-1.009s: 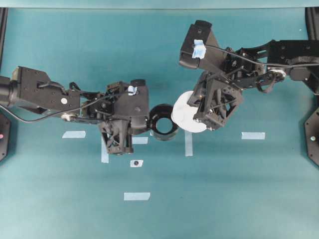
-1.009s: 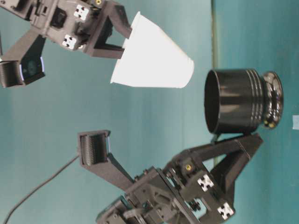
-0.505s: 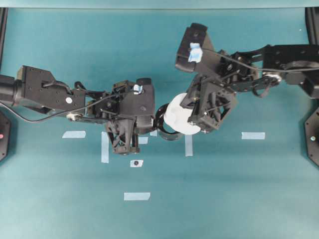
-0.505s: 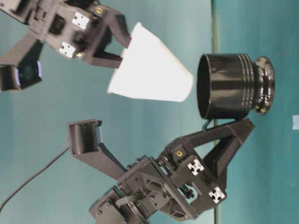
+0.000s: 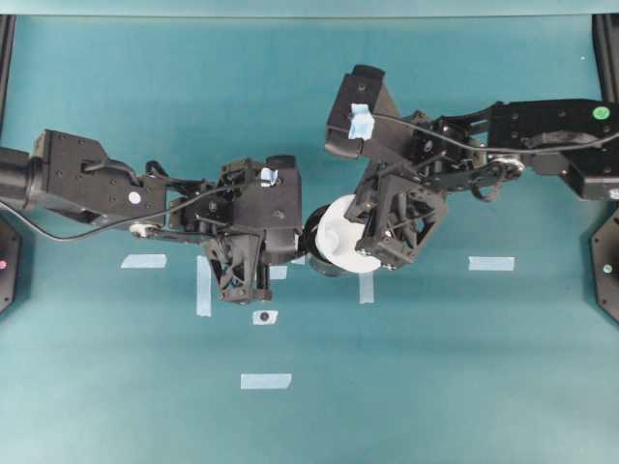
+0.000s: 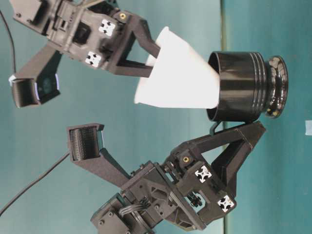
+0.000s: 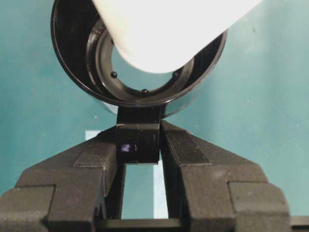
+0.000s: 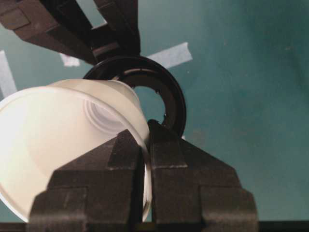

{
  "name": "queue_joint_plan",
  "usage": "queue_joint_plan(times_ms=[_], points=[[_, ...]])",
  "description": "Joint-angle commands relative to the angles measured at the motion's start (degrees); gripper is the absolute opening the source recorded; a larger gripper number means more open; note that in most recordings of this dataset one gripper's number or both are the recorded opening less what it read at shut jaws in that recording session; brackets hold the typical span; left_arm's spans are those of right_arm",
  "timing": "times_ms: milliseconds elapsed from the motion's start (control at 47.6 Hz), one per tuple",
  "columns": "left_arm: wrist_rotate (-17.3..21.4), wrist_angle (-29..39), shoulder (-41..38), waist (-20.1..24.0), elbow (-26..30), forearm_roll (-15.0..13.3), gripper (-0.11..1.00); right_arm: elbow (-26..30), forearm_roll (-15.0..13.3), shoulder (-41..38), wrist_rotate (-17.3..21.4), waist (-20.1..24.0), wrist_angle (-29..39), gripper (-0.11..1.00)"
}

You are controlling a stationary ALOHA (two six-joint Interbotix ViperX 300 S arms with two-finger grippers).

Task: Holding the cup holder with the left arm, the right arm places the cup into the cup holder.
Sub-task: 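Tilt the white cup and insert it into the held black holder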

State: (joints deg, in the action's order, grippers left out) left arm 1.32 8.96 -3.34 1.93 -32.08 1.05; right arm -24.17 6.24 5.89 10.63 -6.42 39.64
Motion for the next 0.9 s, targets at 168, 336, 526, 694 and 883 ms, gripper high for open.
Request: queue_joint_plan(times_ms=[168, 336, 526, 694, 883], points=[[0.09, -0.53, 0.79, -0.35, 1.32, 0.09, 0.25, 2.46, -0.09, -0.18, 0.44, 0.18, -0.09, 0.04], [0.09, -0.53, 0.88, -0.44, 1.41, 0.09, 0.25, 2.9, -0.35, -1.05, 0.26, 0.18, 2.2, 0.04], [0.18, -1.58, 0.88, -0.44, 1.23, 0.09, 0.25, 4.22, -0.79, -2.64, 0.26, 0.18, 5.45, 0.04], [0.18, -2.72, 0.88, -0.44, 1.05, 0.09, 0.25, 5.19, -1.85, -3.87, -0.26, 0.18, 5.36, 0.04], [0.18, -2.99, 0.79, -0.44, 0.88, 0.09, 0.25, 6.15, -3.78, -5.01, -0.26, 0.09, 5.98, 0.04]])
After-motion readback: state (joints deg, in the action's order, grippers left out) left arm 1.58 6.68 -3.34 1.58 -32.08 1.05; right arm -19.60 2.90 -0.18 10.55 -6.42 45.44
